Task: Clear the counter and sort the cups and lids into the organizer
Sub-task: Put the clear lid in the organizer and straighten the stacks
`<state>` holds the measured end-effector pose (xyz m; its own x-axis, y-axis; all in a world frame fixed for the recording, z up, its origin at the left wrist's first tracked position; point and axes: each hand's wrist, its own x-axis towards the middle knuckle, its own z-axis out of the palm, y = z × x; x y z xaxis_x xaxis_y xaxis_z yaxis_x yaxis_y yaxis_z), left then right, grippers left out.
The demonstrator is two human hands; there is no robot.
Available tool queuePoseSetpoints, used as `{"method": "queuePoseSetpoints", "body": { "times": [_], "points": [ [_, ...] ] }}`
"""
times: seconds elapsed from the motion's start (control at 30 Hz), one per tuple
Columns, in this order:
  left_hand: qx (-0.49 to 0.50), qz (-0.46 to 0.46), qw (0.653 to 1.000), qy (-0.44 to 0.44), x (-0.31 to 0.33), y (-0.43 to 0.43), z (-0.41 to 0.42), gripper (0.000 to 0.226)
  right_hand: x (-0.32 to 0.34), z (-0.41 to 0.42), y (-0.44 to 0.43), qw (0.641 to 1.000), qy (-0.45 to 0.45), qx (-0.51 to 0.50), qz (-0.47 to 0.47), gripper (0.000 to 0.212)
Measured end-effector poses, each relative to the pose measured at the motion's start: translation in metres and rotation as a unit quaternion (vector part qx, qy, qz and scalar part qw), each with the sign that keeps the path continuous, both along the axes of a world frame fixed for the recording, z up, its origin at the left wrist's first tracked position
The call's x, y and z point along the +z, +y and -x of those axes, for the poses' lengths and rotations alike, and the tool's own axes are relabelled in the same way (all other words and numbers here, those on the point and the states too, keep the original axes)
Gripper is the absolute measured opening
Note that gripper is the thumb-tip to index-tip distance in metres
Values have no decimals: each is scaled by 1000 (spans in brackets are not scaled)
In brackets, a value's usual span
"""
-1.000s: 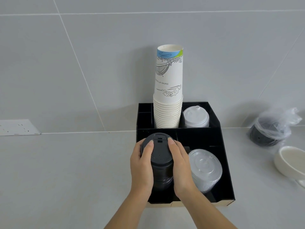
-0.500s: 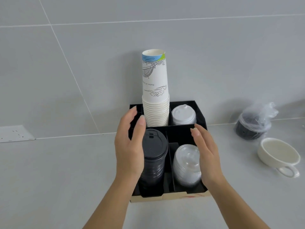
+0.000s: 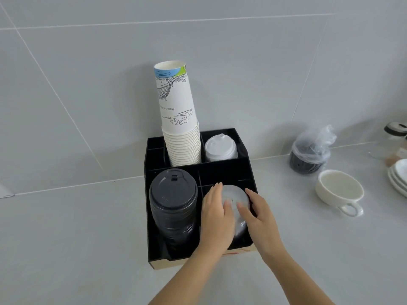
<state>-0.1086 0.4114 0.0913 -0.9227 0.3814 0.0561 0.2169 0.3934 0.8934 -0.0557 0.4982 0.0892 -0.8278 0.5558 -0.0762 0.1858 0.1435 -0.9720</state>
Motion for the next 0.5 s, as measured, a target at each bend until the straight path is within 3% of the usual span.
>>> {"method": "queuePoseSetpoints", "body": {
  "times": [0.13,0.23,0.3,0.5],
  "points": [
    [-22,86,993,74,-19,0,4,44,-9,5,-1,999,-34,15,2,49],
    [-25,151,976,153,-22,-1,3,58,-12,5,0,999,-32,20,10,52],
    [-32,196,961,194,-27,-1,4,47,-13,5,1,999,-39,26,-13,52],
    [-43,256,930,260,-39,1,5,46,-24,5,2,995,-63,34,-68,45]
  ]
}}
